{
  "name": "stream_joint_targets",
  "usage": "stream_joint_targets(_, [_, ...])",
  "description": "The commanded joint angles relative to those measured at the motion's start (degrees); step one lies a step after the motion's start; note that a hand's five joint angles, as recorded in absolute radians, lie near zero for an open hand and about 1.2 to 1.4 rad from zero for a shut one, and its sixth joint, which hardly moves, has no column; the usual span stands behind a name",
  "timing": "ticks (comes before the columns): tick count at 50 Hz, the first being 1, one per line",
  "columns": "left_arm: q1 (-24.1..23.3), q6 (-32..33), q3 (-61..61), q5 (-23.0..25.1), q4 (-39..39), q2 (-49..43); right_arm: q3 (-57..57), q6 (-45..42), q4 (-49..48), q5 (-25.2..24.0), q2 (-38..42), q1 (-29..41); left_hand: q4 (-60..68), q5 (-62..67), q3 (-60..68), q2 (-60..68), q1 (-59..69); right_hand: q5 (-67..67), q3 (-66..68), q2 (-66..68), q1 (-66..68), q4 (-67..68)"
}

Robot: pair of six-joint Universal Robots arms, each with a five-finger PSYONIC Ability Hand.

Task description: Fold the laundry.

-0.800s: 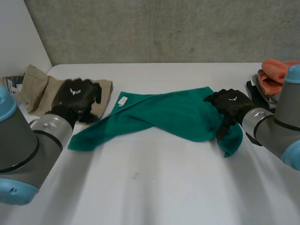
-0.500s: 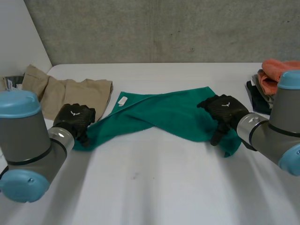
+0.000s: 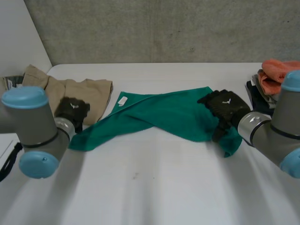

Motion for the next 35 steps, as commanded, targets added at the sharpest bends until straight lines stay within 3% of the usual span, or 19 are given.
stream_joint_targets(1, [-0.9, -4.2, 1.1, 0.1, 0.1, 11.3, -2.8, -0.2, 0.9, -0.3, -1.1, -0.6, 11.6, 12.9, 11.9, 11.6, 12.8, -2.8, -1.8, -2.2, -2.9, -2.0])
stream_joint_targets(3, [-0.9, -6.7, 0.7, 1.6, -0.6, 10.6, -3.4, -0.2, 2.3, -0.4, -0.7, -0.5, 11.6, 12.9, 11.9, 11.6, 12.8, -2.8, -1.8, -2.2, -2.9, -2.0])
stream_joint_targets(4, [-0.8, -7.2, 0.6, 2.2, -1.5, 9.8, -3.6, -0.2, 2.9, -0.5, -0.6, -0.4, 4.1, 5.4, 4.4, 4.1, 5.3, -2.8, -1.8, -2.2, -2.9, -2.0])
stream_joint_targets(7, [0.0, -7.3, -1.0, 4.4, -6.8, 7.6, -3.8, -0.2, 4.0, -0.5, 0.0, -0.2, -37.4, -36.0, -37.1, -37.4, -36.2, -2.8, -1.8, -2.2, -2.9, -2.0])
stream_joint_targets(11, [1.2, -7.1, -2.0, 8.6, -10.3, 6.3, -3.6, -0.3, 4.5, -0.8, 0.9, 0.0, -40.7, -39.4, -40.4, -40.7, -39.5, -2.8, -1.8, -2.2, -2.9, -2.0])
stream_joint_targets(16, [2.0, -6.6, -1.9, 11.4, -10.1, 3.2, -2.9, -1.1, 4.3, -1.1, 1.7, 0.2, -37.4, -36.0, -37.0, -37.4, -36.2, -2.8, -1.8, -2.2, -2.9, -2.0])
stream_joint_targets(32, [3.9, -0.2, 0.1, 10.0, -7.3, -3.5, -1.4, -3.1, 3.6, -1.1, 1.9, 0.2, -29.0, -27.6, -28.6, -29.0, -27.7, -2.8, -1.8, -2.2, -2.9, -2.0])
stream_joint_targets(33, [3.8, -0.2, 0.1, 10.0, -7.2, -3.7, -1.4, -3.1, 3.5, -1.2, 1.8, 0.2, -27.1, -25.8, -26.8, -27.1, -25.9, -2.8, -1.8, -2.2, -2.9, -2.0])
stream_joint_targets(35, [3.7, 0.1, 0.4, 9.9, -6.9, -3.8, -1.4, -3.1, 3.2, -1.0, 1.8, 0.1, -1.3, 0.0, -1.0, -1.3, -0.1, -2.8, -1.8, -2.2, -2.9, -2.0])
